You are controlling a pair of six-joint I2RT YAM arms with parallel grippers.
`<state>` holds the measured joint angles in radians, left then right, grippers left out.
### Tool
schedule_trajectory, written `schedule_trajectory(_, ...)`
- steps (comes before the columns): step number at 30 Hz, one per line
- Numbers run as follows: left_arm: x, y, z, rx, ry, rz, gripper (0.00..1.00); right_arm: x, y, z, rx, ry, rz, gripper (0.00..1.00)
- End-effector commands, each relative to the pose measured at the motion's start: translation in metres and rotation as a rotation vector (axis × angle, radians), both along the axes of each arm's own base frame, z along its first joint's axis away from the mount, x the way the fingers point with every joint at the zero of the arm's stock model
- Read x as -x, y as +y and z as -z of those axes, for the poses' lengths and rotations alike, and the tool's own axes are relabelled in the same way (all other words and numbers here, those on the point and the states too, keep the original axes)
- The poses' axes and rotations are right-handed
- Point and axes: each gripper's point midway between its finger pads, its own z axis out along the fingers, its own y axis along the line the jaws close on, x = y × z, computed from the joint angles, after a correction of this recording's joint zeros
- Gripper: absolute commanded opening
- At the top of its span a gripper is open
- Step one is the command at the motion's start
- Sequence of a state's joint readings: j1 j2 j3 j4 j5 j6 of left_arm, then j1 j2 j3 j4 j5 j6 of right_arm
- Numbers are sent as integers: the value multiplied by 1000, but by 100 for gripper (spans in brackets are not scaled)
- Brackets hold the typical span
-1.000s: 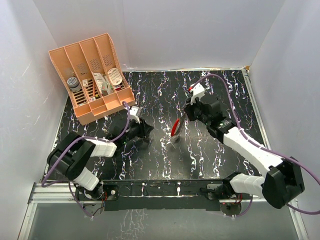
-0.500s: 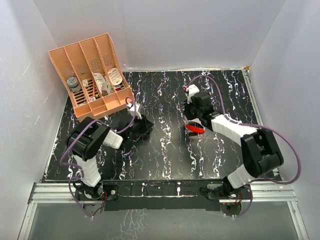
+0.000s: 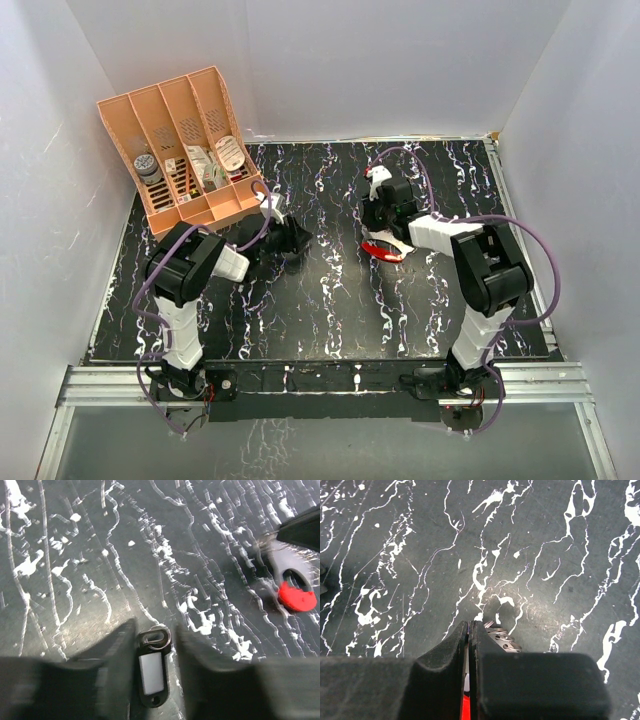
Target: Remove the keys from the keyring
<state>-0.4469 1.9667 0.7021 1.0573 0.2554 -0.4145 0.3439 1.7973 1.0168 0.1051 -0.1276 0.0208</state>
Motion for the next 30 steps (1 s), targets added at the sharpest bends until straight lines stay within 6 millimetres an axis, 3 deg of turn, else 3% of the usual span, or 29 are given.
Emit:
schedule_trajectory(1,7,-2,13,-9,64,36,58,-26,8,-32,-48,-112,-27,17)
schedule_trajectory(2,7,-2,11,-10,62,40,66,-27,8,-34,-51,-120,-29,17)
schedule_trajectory(4,6,-3,7,-15,53,48,96,-28,9,-42,-60,-140,-33,18)
schedule_trajectory(5,5,-3,4,-17,46,50,98,-28,10,-49,-66,-157,-36,18)
schedule_trajectory(8,2,0,-5,-41,31,41,99,-31,11,-68,-77,-204,-40,19)
schedule_trajectory(12,-3,14,-23,-104,-1,-19,99,-30,9,-118,-94,-310,-45,19)
schedule_trajectory(20,-1,73,-66,-272,-11,-269,99,1,-26,-205,-86,-536,64,23)
schedule_trajectory(25,14,100,-99,-300,-77,-357,99,37,-60,-222,-97,-632,192,31)
schedule_trajectory(30,37,123,-129,-282,-146,-431,99,68,-89,-231,-128,-695,308,32)
